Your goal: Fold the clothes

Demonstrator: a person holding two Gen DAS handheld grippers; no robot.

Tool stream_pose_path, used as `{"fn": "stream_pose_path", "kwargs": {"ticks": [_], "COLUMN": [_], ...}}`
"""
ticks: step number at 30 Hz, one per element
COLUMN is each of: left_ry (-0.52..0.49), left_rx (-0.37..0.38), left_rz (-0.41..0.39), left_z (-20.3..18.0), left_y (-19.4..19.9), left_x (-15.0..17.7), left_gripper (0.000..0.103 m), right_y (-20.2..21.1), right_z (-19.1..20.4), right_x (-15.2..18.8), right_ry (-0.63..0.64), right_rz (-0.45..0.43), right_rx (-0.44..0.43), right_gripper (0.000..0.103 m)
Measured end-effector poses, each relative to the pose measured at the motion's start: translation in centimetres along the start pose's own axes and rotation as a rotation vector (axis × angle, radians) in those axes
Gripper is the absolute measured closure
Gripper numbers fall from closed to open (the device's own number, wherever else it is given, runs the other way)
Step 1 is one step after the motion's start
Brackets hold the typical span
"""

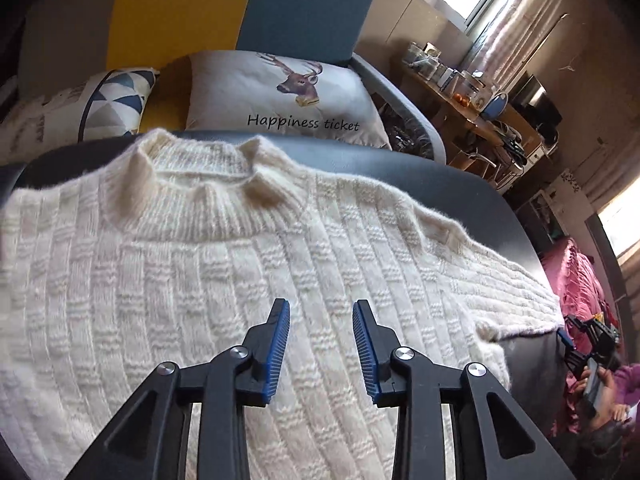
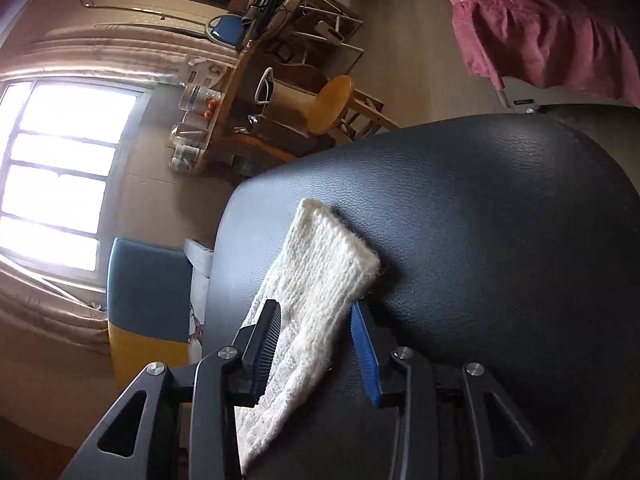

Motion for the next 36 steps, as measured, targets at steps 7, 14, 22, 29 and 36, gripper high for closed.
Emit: {"fn": "stream_pose_path", "kwargs": {"ticks": [7,14,22,29,36], "left_ry": [-0.003,-0.009,-0.022,0.020,0.125], "left_rx": [-0.008,0.025,0.336,0.609,0.645], "left_rz": [0.027,0.053,0.167,0.375,0.508], "left_z": [0.7,-0.1,-8.1,-20.6,-26.4], "left_y": [0.1,0.5,0.3,-5.2,-11.3], "left_x": [2.7,2.9,1.3,-0.1,-1.5], "left_gripper": [0.065,0.061,0.058,0.049,0.044], "right_y": [-1.3,-2.6,-7.1,-7.4,-7.7], "right_z": [1.5,4.5,11.3,12.0,12.6], "right_x": [0.4,1.8,11.4,15.4,18.6], "right_ry": [0.130,0.256,0.736,0.911,1.101], "right_rz": [-0.022,0.018,0.168,0.150,0.149], "right_rx": [0.110,0.057,0.205,0.295,0.368], "right_gripper": [0.075,0.096,0.096,0.096,0.096]}}
Point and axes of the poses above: each gripper's, at about its wrist camera, not at the fingertips, and y roughly against the way its jaws point, z to its left, x to its underside, the point moved 3 cm from there along -y, roughly the way its jaws point, and after that the axes turned 7 degrees about z, right-handed, at the moved point
